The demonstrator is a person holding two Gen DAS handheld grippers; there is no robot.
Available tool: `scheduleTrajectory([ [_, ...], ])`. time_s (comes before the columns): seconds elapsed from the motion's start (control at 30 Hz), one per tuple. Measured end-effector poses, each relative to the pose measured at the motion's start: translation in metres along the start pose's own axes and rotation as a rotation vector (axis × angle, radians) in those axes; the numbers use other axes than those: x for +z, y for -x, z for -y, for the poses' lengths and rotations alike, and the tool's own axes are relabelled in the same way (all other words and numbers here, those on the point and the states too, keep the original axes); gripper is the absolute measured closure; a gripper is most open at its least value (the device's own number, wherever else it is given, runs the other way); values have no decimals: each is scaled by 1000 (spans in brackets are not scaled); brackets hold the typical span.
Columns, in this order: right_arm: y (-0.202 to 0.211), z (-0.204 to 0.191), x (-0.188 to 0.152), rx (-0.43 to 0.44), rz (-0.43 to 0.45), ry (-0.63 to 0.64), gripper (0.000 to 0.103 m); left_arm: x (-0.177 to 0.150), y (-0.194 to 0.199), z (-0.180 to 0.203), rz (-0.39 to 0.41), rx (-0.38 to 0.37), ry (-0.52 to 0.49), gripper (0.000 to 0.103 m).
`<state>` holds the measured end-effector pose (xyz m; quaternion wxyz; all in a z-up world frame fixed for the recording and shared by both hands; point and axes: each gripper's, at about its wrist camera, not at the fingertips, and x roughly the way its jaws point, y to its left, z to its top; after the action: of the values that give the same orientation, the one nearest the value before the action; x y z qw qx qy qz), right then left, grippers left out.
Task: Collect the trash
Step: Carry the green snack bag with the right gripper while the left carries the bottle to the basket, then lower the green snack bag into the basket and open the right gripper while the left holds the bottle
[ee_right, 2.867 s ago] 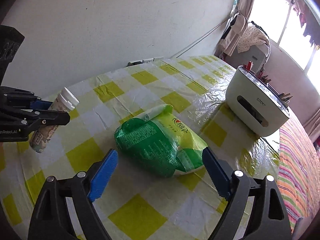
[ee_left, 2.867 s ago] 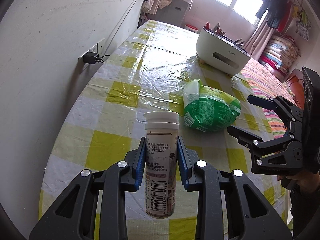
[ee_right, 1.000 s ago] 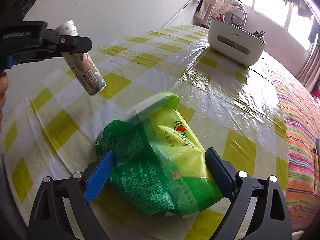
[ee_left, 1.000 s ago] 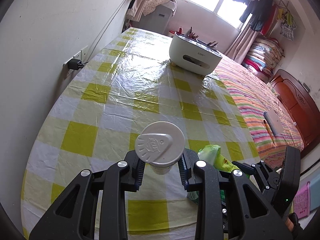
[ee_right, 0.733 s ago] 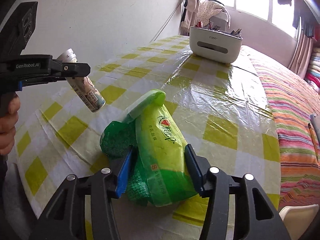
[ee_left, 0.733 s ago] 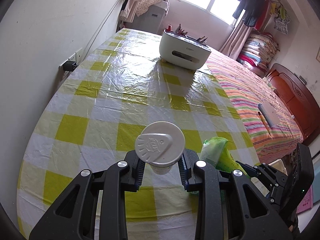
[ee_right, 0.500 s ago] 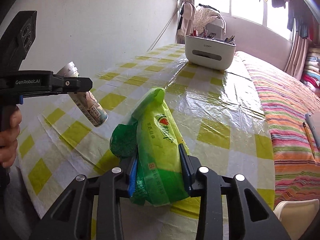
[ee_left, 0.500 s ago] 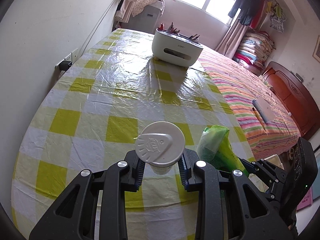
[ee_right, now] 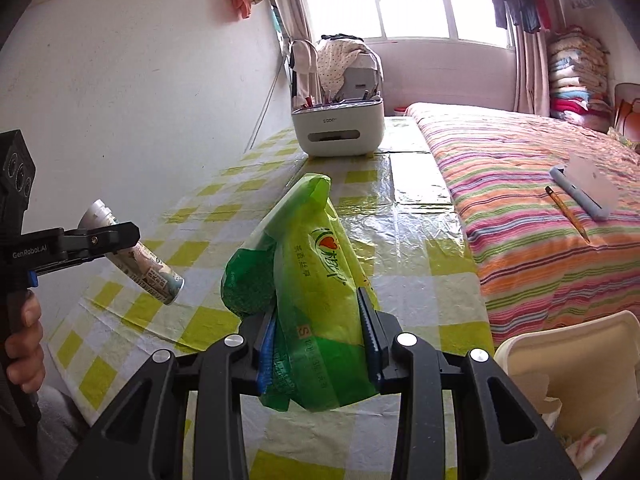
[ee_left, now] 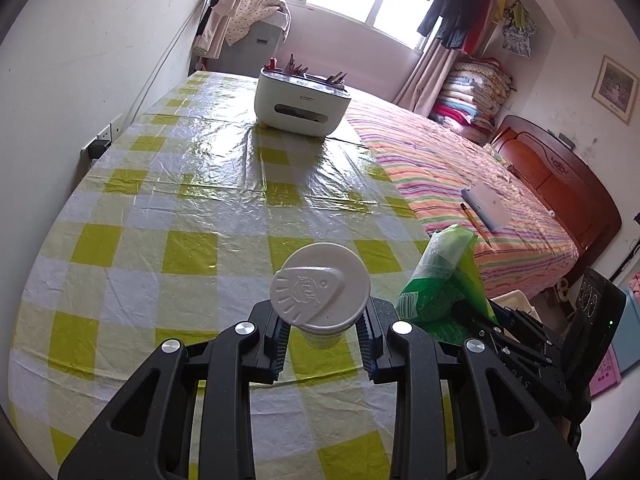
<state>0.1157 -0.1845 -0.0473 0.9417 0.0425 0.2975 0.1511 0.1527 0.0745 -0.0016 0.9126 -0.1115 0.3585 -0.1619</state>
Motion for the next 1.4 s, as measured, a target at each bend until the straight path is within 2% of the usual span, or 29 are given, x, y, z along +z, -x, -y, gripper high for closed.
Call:
scheduleTrajectory([
  [0.33,26,20,-8,-41,40,-87,69,-14,2,38,-19,-36,-67,75],
  [0.7,41,40,-11,-91,81,-149,69,-13,-3,88,0,-101,-138,75],
  [1.2,78,90,-26,-213,180,-367,69,-20,-19,138,-5,-151,-199,75],
  [1.4,94,109,-32,-287,225,-440,69,-27,-27,161,-11,-178,-231,75],
])
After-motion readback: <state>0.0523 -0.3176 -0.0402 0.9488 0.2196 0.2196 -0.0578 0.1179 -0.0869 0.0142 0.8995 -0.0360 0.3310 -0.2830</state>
